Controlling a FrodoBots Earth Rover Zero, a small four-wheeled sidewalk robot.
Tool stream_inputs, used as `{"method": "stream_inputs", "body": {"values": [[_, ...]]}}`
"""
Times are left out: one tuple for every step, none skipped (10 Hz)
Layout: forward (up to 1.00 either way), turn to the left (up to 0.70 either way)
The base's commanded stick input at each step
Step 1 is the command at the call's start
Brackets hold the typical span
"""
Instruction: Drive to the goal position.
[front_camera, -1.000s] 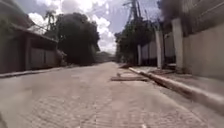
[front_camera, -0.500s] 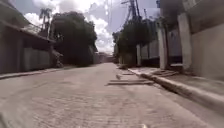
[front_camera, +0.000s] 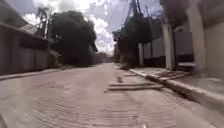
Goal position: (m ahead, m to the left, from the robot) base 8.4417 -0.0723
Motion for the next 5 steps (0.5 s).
{"method": "stream_inputs", "body": {"values": [[1.00, 0.00], [1.00, 0.00], [1.00, 0.00], [1.00, 0.00], [1.00, 0.00]]}}
